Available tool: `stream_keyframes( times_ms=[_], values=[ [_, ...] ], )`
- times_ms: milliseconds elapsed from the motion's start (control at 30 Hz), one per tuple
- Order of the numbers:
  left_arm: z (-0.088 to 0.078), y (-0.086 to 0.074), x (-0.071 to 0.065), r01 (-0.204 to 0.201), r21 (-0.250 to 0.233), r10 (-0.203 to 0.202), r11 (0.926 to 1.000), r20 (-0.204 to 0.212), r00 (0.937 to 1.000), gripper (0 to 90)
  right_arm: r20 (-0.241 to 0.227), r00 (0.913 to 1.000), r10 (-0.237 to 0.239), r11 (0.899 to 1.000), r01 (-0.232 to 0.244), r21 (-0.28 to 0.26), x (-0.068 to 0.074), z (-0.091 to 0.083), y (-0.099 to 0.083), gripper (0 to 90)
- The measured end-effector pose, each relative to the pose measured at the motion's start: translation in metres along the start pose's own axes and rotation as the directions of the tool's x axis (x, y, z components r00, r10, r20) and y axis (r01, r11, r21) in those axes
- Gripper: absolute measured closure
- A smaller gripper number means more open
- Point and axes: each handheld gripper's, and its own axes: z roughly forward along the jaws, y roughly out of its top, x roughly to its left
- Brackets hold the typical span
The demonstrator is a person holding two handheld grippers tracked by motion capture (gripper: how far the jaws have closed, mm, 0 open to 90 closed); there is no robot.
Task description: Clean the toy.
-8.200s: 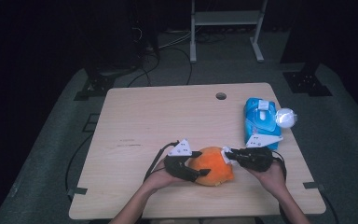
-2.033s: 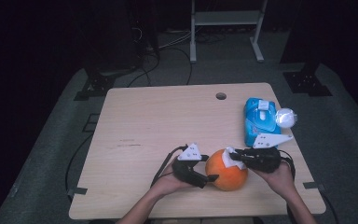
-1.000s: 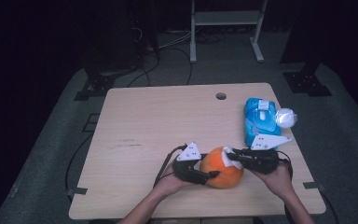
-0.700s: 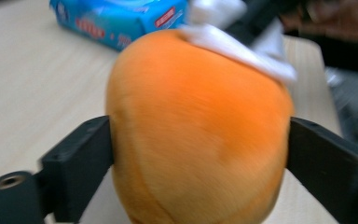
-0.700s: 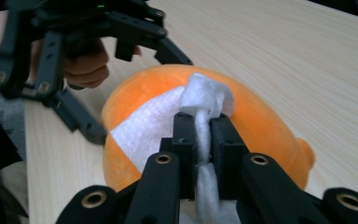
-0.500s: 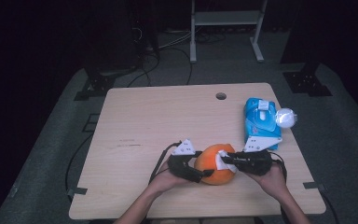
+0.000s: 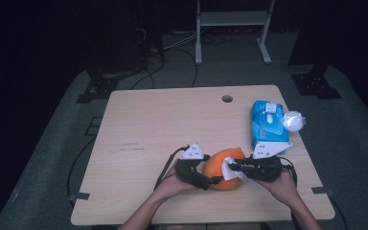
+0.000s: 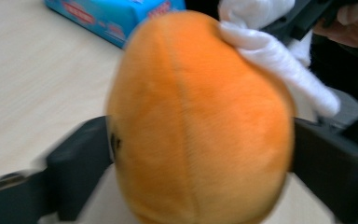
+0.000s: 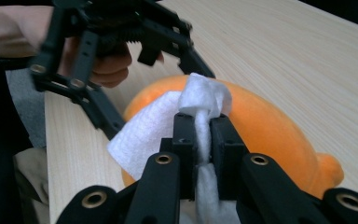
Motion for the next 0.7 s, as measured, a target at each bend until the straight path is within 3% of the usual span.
stream_keyframes(
  times_ms=[67, 133, 167, 200, 300, 400, 467, 567, 633, 700],
  values=[
    [-0.002, 0.002, -0.007, -0.080, -0.002, 0.080, 0.9968, -0.022, 0.9966, 22.7, 0.003, 0.9996, -0.029, 1.000, 0.029, 0.000, 0.009, 0.003, 0.006, 81.1],
    [-0.001, 0.005, -0.014, -0.159, 0.017, 0.159, 0.9872, -0.031, 0.9867, 25.8, -0.005, 0.9980, -0.062, 0.998, 0.062, -0.010, 0.019, 0.009, 0.012, 81.1],
    [-0.001, 0.005, -0.017, -0.191, 0.022, 0.192, 0.9813, -0.037, 0.9807, 26.8, -0.004, 0.9972, -0.075, 0.997, 0.075, -0.009, 0.023, 0.011, 0.014, 81.1],
    [-0.001, 0.005, -0.016, -0.197, 0.023, 0.197, 0.9802, -0.037, 0.9796, 27.8, 0.009, 0.9953, -0.096, 0.995, 0.096, 0.001, 0.026, 0.014, 0.016, 81.2],
    [-0.004, 0.002, -0.011, -0.182, 0.011, 0.182, 0.9833, -0.029, 0.9829, 29.6, 0.028, 0.9955, -0.090, 0.996, 0.090, 0.000, 0.021, 0.013, 0.016, 81.3],
    [-0.003, 0.001, -0.008, -0.159, 0.004, 0.159, 0.9872, -0.025, 0.9869, 28.7, 0.098, 0.9933, -0.061, 0.998, 0.062, -0.003, 0.009, 0.003, 0.010, 81.2],
    [-0.003, 0.000, -0.005, -0.130, 0.003, 0.130, 0.9916, -0.023, 0.9913, 25.1, 0.142, 0.9892, -0.038, 0.999, 0.039, -0.003, 0.001, -0.004, 0.005, 81.2],
    [0.001, 0.003, -0.003, -0.047, 0.009, 0.047, 0.9988, -0.011, 0.9988, 13.3, 0.150, 0.9884, -0.021, 1.000, 0.023, -0.009, -0.002, -0.007, 0.001, 81.2],
    [0.004, 0.004, -0.008, -0.043, 0.012, 0.043, 0.9990, -0.014, 0.9990, 8.9, 0.150, 0.9879, -0.037, 0.999, 0.039, -0.007, 0.003, -0.003, 0.003, 81.1],
    [0.004, 0.006, -0.013, -0.087, 0.021, 0.088, 0.9960, -0.031, 0.9956, 16.1, 0.134, 0.9887, -0.068, 0.998, 0.069, -0.003, 0.013, 0.002, 0.009, 81.1]
  ],
)
